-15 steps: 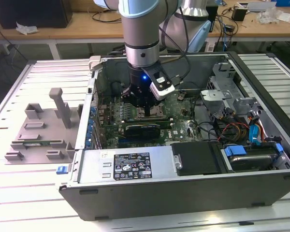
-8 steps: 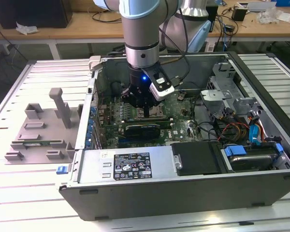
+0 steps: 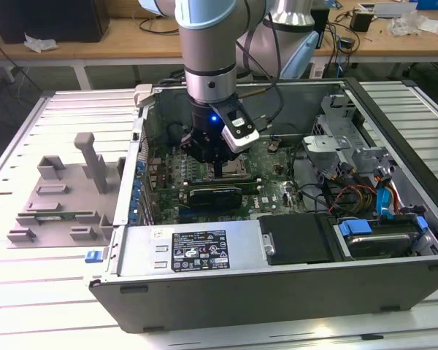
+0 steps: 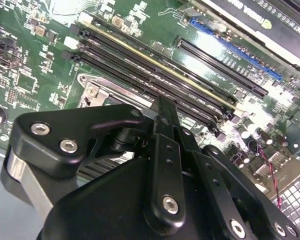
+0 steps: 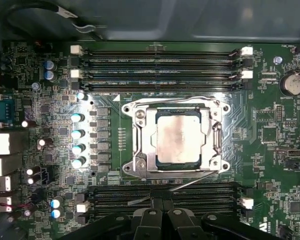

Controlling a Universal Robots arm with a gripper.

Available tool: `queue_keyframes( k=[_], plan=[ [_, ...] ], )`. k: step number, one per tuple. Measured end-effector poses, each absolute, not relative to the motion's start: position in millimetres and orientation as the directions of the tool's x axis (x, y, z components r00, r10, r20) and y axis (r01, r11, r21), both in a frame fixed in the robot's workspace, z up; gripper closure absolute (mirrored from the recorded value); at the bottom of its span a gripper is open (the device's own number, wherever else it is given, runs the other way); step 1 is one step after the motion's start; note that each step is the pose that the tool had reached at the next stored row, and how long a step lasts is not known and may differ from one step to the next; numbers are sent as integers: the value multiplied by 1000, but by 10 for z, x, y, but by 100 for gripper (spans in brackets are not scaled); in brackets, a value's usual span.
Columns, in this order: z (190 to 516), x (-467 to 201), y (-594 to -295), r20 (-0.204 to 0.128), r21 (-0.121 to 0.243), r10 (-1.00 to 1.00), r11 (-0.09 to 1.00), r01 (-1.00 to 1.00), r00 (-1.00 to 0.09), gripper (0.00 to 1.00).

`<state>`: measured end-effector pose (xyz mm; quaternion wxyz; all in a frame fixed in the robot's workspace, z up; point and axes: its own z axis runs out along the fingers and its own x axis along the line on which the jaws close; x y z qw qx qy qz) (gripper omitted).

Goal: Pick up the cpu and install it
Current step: 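Install the second cpu locking lever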

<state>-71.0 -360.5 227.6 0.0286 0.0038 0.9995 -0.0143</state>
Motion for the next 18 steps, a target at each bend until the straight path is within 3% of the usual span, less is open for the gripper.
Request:
queue_keyframes(
  k=[18],
  plan=[
    [2218, -782, -3605, -57, -15, 7, 1000, 7, -998, 89]
  ],
)
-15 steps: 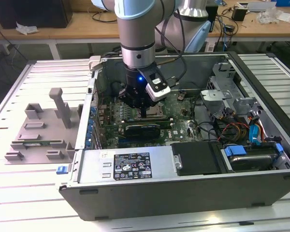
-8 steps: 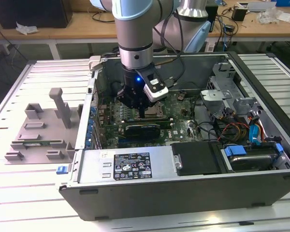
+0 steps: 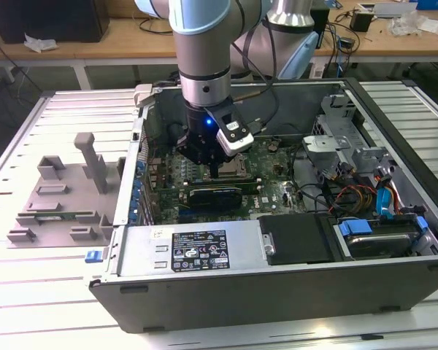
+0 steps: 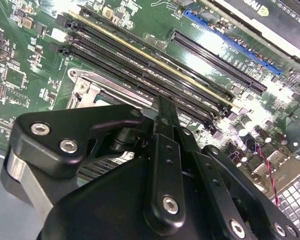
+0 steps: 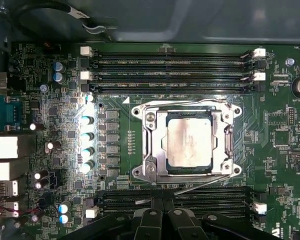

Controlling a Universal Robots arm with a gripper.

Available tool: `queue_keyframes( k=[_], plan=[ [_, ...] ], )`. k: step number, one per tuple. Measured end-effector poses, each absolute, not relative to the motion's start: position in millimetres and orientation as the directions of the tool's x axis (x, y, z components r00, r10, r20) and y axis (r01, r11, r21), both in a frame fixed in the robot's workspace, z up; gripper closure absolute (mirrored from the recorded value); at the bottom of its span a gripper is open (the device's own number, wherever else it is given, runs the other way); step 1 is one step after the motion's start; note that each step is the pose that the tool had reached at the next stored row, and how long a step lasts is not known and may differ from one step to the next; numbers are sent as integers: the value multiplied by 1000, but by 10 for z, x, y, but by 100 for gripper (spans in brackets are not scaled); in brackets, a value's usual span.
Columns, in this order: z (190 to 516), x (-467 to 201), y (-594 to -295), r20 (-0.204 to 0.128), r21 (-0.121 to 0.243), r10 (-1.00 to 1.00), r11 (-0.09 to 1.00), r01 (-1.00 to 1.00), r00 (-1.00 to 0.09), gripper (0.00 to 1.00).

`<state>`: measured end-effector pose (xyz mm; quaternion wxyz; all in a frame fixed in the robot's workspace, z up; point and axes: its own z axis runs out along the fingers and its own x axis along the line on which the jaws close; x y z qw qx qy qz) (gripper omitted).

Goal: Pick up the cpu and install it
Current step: 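Install the second cpu locking lever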

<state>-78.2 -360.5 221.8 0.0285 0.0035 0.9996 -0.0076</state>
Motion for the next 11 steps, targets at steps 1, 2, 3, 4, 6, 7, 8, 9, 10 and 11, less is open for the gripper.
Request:
queue_keyframes(
  k=[1, 2, 3, 4, 6, 7, 8, 9, 10, 11],
  plan=[
    [2212, -783, -3605, -57, -14, 7, 1000, 7, -998, 89],
    [2204, -784, -3605, -57, -13, 6, 1000, 7, -998, 89],
    [2196, -786, -3605, -57, -13, 7, 1000, 7, -998, 89],
    [2192, -787, -3605, -57, -13, 7, 1000, 7, -998, 89],
    [2183, -791, -3606, -57, -13, 7, 1000, 7, -998, 89],
    [2181, -792, -3605, -57, -13, 7, 1000, 7, -998, 89],
    [2177, -794, -3605, -57, -12, 7, 1000, 7, -998, 89],
    [2172, -799, -3605, -57, -8, 7, 1000, 7, -998, 89],
    [2167, -810, -3606, -58, -2, 7, 1000, 8, -998, 89],
    [2160, -833, -3613, -59, 6, 8, 1000, 7, -998, 89]
  ],
)
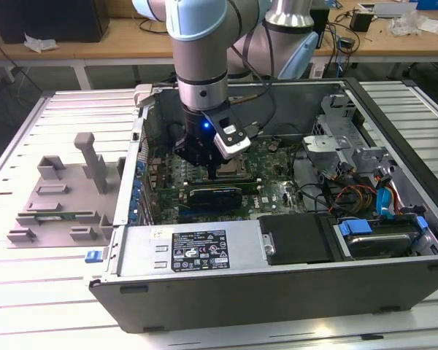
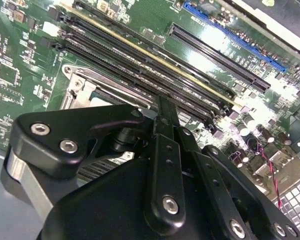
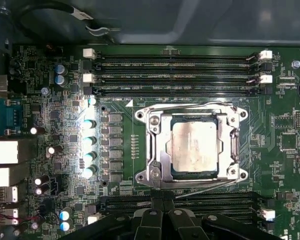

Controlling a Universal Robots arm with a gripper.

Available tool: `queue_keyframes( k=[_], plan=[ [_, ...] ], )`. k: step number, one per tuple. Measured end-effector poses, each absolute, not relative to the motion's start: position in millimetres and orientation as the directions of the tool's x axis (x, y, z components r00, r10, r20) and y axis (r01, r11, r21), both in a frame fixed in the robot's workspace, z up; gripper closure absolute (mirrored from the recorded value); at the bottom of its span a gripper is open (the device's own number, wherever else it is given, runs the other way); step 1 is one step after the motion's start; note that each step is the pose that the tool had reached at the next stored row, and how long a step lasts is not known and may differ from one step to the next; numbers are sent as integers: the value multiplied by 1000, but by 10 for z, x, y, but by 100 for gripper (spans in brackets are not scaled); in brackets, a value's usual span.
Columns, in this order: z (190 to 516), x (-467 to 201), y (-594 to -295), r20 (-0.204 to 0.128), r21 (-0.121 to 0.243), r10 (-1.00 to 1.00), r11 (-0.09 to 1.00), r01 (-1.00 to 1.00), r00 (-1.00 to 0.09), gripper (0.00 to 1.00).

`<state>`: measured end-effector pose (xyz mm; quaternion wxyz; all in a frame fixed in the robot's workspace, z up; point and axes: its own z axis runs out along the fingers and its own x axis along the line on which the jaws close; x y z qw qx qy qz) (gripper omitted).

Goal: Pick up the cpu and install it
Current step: 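Install the second cpu locking lever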

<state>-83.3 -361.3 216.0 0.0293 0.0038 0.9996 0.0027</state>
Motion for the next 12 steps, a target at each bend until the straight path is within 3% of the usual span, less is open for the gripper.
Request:
queue_keyframes(
  k=[8, 12],
  plan=[
    [2142, -873, -3705, -60, 50, 10, 999, 7, -998, 89],
    [2133, -874, -3847, -59, 117, 14, 993, 7, -998, 89]
  ],
)
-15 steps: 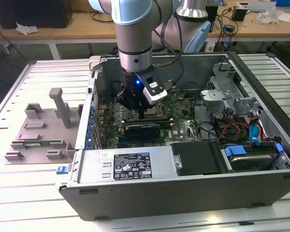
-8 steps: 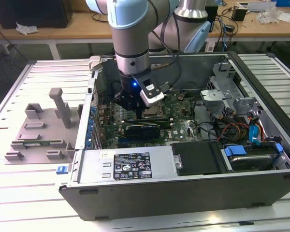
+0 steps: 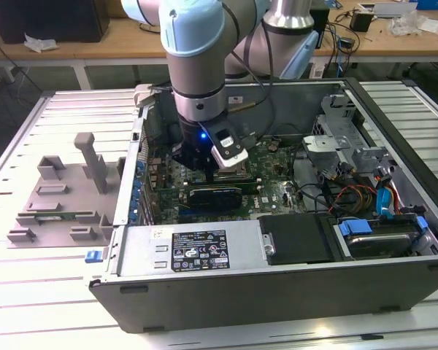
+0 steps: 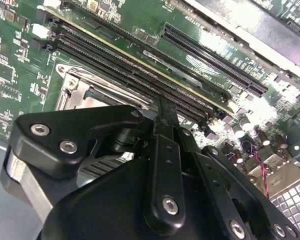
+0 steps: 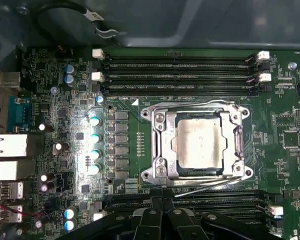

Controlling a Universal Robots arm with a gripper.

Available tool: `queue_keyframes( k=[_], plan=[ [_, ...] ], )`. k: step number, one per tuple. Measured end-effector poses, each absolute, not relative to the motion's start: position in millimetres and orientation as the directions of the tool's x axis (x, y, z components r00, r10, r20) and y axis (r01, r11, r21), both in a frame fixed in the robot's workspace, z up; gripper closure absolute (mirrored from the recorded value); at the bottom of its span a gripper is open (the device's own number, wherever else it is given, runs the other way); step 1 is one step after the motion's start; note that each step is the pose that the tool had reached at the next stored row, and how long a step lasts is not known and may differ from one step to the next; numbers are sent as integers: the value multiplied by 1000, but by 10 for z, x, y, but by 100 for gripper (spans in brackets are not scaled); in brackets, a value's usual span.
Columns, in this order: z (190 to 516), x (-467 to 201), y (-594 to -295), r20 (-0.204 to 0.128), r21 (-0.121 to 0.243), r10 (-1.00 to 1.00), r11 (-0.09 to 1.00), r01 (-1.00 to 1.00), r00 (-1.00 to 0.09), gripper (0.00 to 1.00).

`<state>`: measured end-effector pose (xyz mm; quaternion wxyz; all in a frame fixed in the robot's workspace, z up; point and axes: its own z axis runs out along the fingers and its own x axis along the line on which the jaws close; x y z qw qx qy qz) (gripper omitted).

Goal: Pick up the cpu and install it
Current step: 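Install the second cpu locking lever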

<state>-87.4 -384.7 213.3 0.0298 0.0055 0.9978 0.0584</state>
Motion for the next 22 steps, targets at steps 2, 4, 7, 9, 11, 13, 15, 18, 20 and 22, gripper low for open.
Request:
queue_keyframes(
  k=[2, 4, 7, 9, 11, 13, 15, 18, 20, 22],
  plan=[
    [2120, -873, -3868, -58, 151, 16, 989, 7, -998, 89],
    [2103, -873, -3880, -58, 179, 18, 984, 7, -998, 89],
    [2083, -874, -3943, -57, 201, 19, 980, 8, -998, 89],
    [2080, -873, -3972, -57, 212, 20, 977, 7, -998, 89],
    [2075, -873, -3997, -57, 226, 21, 974, 7, -998, 89],
    [2063, -873, -4018, -57, 239, 22, 971, 7, -998, 89],
    [2045, -873, -4028, -56, 261, 23, 965, 7, -998, 89],
    [2019, -873, -4028, -56, 279, 24, 960, 7, -998, 89],
    [1992, -878, -4029, -55, 285, 24, 959, 7, -998, 89],
    [1981, -903, -4029, -55, 292, 25, 956, 7, -998, 89]
  ],
)
